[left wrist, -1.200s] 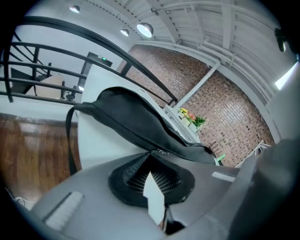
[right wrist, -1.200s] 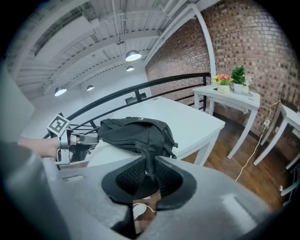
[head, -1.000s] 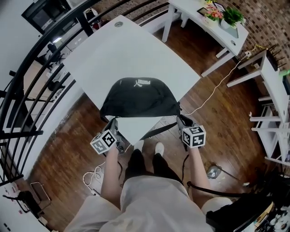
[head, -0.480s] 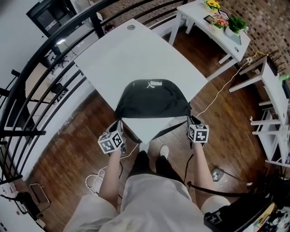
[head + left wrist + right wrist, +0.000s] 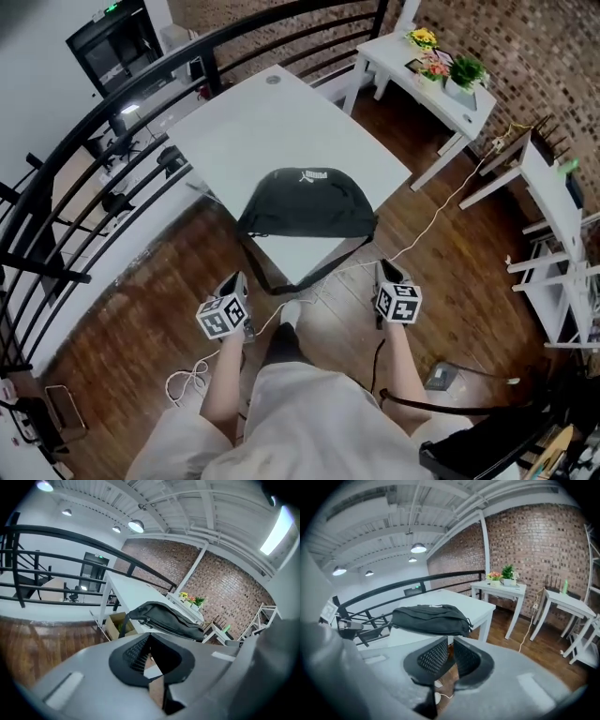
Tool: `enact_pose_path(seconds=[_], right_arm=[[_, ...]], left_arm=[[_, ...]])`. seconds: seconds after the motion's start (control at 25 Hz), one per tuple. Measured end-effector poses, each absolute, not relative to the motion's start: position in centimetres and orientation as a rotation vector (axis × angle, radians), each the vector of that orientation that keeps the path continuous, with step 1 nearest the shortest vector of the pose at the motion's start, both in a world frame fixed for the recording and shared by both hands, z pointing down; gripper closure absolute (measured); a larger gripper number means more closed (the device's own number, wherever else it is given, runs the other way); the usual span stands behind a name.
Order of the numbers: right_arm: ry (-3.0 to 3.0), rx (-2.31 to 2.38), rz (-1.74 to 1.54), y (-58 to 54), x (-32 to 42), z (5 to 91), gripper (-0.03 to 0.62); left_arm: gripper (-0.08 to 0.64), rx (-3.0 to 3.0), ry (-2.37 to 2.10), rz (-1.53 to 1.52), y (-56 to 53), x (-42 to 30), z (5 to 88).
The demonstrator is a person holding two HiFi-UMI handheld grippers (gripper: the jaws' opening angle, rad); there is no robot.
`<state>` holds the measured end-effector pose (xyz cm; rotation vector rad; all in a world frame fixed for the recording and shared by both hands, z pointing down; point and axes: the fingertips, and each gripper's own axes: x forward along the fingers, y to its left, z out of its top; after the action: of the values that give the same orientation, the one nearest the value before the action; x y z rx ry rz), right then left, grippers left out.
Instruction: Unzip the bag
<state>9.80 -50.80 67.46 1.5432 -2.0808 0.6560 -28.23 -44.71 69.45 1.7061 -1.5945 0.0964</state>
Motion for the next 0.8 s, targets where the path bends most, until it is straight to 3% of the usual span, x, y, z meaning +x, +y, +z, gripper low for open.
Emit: enact_pose_path(seconds=[0.08,0.28,0.48,0.8], right_arm=[[-2.183,1.495,0.604,-47.6,8.5,65.1,0.6],[-2.438,1.391,0.482,-36.7,6.2,59.0,0.6],[-2.625,1.438,0.38,-27.3,8.7,50.2,0.6],[-2.686,1.437,0.12,-19.6,6.6,42.1,0.601]], left_arm=[[0.541,1.769,-1.61,0.069,-42.4,-26.4,66.9],[0.541,2.086,-1.715,0.101,-34.8,-19.0,56.9],[0.541,2.393,-1.763,0.091,-25.7,-8.9,46.7],[0.541,2.545,-1.788,0.004,-19.7,-7.2,39.6]])
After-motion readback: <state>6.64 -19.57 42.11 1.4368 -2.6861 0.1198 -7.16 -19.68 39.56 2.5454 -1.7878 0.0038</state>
